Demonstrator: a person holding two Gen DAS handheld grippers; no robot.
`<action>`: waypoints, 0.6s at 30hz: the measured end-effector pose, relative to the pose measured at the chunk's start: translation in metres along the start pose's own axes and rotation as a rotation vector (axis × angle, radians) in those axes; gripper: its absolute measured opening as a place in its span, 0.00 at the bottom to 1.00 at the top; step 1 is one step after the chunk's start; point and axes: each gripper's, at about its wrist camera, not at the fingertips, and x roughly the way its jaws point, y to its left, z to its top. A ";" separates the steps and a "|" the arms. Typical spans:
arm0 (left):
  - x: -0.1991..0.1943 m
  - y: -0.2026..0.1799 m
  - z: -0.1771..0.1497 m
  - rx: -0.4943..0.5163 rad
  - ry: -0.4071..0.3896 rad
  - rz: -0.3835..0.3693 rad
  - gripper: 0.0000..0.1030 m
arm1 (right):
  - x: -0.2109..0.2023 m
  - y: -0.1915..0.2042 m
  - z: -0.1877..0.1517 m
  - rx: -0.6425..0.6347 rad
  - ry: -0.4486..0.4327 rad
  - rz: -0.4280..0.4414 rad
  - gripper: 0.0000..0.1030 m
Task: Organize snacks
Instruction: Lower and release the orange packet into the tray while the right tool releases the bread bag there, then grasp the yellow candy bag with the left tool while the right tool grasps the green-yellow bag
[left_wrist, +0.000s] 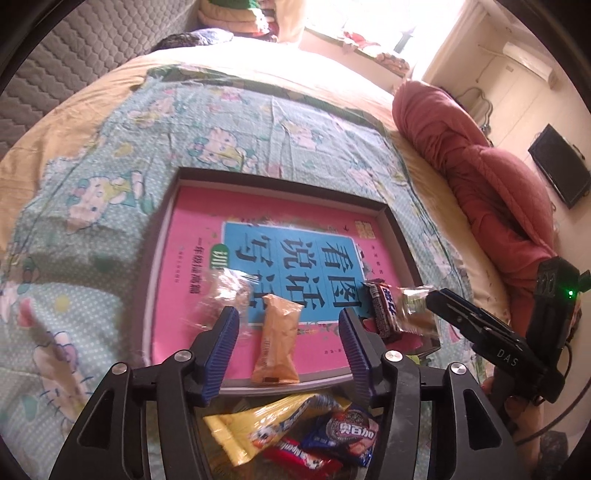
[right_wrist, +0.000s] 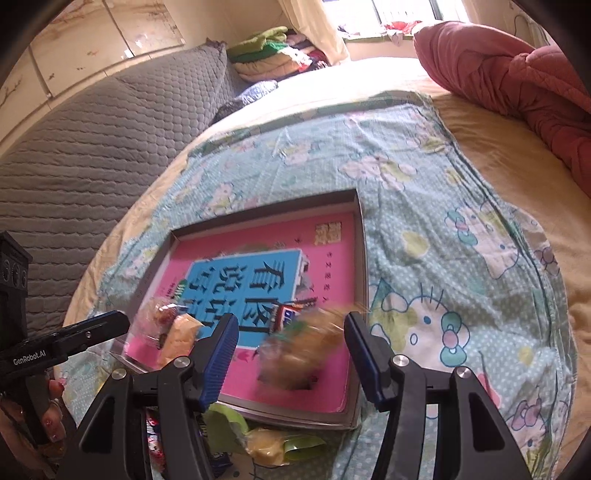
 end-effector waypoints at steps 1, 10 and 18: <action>-0.005 0.003 -0.001 -0.004 -0.005 0.000 0.59 | -0.004 0.002 0.000 -0.005 -0.011 0.008 0.58; -0.035 0.019 -0.012 -0.013 -0.022 0.005 0.61 | -0.026 0.022 -0.005 -0.087 -0.071 0.040 0.61; -0.047 0.029 -0.025 -0.019 0.000 -0.015 0.67 | -0.037 0.028 -0.012 -0.111 -0.095 0.067 0.66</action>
